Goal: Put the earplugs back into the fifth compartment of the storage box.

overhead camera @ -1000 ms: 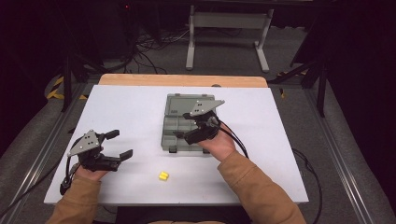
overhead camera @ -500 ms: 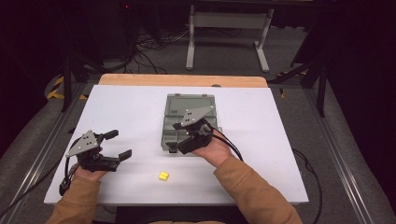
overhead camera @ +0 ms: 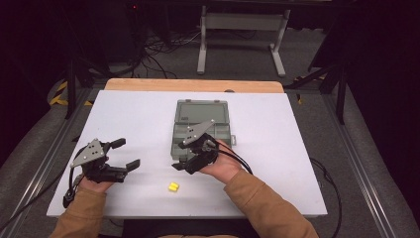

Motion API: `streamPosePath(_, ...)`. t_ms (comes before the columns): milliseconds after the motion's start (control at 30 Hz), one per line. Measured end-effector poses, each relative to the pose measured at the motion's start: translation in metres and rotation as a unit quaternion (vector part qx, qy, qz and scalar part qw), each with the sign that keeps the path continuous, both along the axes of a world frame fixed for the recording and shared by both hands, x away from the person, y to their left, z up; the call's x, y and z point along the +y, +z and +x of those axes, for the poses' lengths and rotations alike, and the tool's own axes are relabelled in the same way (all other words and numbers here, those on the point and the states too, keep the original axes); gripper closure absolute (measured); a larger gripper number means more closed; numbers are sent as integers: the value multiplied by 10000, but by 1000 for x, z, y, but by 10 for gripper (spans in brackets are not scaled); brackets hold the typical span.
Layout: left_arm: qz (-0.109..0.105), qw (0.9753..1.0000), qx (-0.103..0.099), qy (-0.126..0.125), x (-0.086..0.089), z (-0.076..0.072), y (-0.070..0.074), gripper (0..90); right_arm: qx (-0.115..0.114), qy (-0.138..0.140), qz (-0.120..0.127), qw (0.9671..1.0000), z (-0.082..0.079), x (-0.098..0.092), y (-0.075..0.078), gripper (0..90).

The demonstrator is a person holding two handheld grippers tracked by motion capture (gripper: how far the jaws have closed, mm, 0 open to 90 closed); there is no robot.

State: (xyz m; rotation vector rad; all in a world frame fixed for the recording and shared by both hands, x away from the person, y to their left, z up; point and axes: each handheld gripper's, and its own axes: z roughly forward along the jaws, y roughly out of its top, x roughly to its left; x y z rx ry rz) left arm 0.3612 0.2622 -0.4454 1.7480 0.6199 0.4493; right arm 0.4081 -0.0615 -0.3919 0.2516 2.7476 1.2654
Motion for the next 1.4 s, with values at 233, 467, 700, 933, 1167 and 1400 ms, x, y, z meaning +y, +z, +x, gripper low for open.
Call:
streamPosePath(233,33,10000,16,-5,0,0,0,68,148,133,-418,9989,-3,12,-13,335)
streamPosePath(467,30,10000,15,-10,0,0,0,68,225,234,-622,9975,-5,18,-19,364)
streamPosePath(700,29,10000,9,-7,0,0,0,68,365,356,-1001,9937,-6,27,-26,404)
streamPosePath(933,47,10000,-9,-10,0,0,0,68,488,365,-1205,9908,-7,32,-31,413)
streamPosePath(1167,33,10000,4,-6,0,0,0,69,601,405,-1280,9891,-5,34,-37,442)
streamPosePath(1400,33,10000,6,-9,0,0,0,69,715,378,-1355,9875,-6,37,-45,485)
